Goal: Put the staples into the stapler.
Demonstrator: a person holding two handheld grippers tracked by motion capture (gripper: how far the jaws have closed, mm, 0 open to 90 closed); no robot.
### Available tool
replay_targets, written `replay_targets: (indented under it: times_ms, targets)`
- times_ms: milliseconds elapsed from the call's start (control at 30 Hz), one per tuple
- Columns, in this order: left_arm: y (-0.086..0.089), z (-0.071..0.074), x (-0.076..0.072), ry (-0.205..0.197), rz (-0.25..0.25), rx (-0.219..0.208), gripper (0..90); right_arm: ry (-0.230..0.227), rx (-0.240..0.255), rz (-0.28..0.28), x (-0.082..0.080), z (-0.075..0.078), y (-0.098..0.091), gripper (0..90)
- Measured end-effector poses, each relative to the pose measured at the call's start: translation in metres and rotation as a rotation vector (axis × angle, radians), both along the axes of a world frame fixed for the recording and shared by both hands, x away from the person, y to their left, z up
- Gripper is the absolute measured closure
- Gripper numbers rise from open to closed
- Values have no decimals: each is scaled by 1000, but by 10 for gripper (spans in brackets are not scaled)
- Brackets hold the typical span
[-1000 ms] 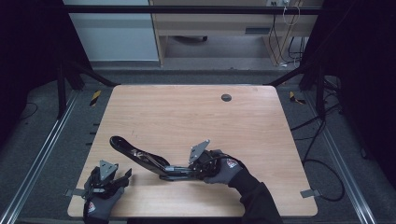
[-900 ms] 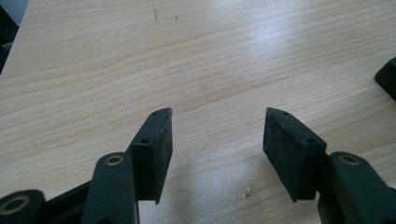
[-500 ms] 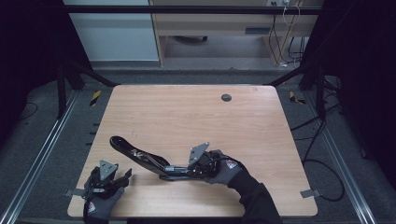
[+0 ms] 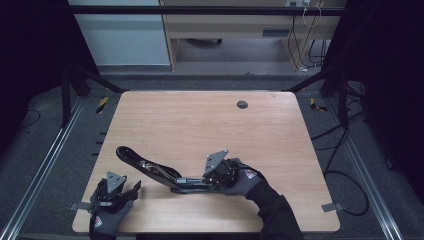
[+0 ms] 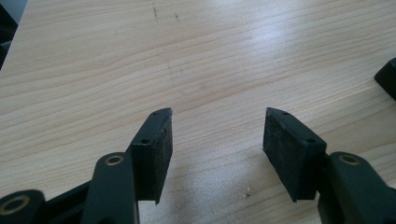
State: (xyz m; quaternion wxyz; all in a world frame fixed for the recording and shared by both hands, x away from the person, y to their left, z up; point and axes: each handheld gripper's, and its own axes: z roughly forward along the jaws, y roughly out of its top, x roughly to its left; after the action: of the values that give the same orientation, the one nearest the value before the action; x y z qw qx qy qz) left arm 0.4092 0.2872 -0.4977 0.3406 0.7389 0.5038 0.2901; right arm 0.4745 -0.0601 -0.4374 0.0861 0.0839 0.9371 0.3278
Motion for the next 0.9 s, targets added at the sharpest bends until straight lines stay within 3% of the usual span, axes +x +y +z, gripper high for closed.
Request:
replay_targets:
  times_ms: [67, 233, 467, 700, 900]
  targets:
    - [0, 0, 0, 1, 0, 0, 418, -15, 37, -2, 0, 9, -2, 900]
    - [0, 0, 0, 0, 0, 0, 418, -21, 25, -2, -1, 12, -2, 895]
    - [0, 0, 0, 0, 1, 0, 418, 6, -16, -3, -1, -7, 5, 852]
    - [0, 0, 0, 0, -1, 2, 419, -3, -5, 4, -2, -7, 6, 829]
    - [0, 0, 0, -2, -1, -2, 419, -10, -8, -5, -1, -8, 8, 871]
